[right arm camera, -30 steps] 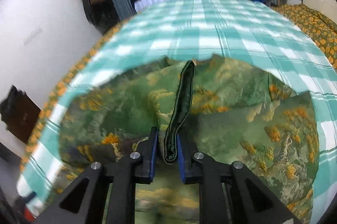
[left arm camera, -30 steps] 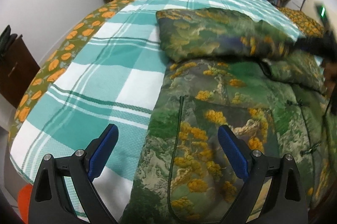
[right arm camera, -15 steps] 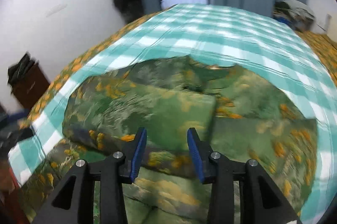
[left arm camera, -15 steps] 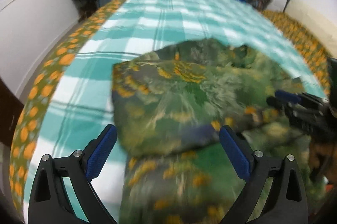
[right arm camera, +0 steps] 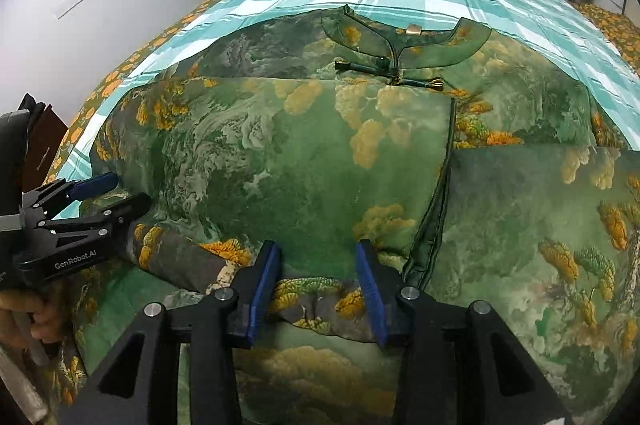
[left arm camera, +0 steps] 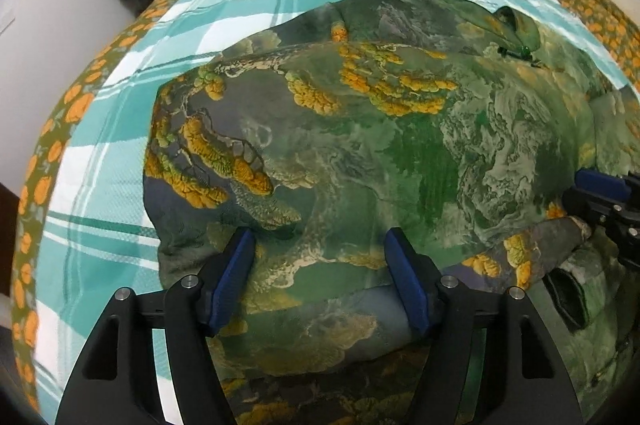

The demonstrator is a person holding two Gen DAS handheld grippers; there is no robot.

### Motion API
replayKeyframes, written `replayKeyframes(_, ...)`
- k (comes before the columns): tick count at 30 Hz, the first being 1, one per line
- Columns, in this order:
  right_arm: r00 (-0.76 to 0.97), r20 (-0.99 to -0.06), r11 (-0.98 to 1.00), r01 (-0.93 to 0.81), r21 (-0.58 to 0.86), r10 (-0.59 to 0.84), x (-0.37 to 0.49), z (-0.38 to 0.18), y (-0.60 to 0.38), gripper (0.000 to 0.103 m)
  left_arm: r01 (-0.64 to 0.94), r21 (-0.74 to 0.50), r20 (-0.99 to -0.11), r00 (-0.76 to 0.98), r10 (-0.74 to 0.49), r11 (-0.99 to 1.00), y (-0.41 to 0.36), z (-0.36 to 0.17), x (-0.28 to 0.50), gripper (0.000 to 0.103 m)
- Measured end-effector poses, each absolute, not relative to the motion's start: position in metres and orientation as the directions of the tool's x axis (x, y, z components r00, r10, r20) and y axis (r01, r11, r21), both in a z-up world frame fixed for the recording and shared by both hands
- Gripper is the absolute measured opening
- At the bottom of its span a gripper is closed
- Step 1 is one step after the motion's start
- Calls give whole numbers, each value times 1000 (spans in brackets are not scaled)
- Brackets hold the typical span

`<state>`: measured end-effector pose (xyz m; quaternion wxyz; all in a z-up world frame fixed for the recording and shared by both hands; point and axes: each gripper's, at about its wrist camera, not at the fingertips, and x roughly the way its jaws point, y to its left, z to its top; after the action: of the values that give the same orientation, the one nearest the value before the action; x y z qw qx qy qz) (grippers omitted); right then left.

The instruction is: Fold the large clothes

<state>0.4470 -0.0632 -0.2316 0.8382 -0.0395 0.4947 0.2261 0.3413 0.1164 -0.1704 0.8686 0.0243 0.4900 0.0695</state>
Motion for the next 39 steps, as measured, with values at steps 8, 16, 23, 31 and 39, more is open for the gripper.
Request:
replayKeyframes(8,421,-825,890,-410,199,378,444,-236,-71,40,-105,45,-803,588,98,994,107,-103,364,74)
replayKeyframes(16,420,-828,892,-410,193,372,444,-236,-70,40,-253,68,-794,573,206,965,129,-145,426,78)
replayKeyframes(23,425,-828,893,-413,181,365,445,-236,-69,40,-278,19,-803,569,180,960,147,-183,436,98)
replayKeyframes(31,441,-820,893,-416,174,365,441,-238,-70,40,-269,-9,-804,575,153,963,150,-191,438,100)
replayKeyframes(39,441,-822,894,-416,169,361,441,-235,-69,40,-273,39,-805,561,192,961,141,-179,426,101)
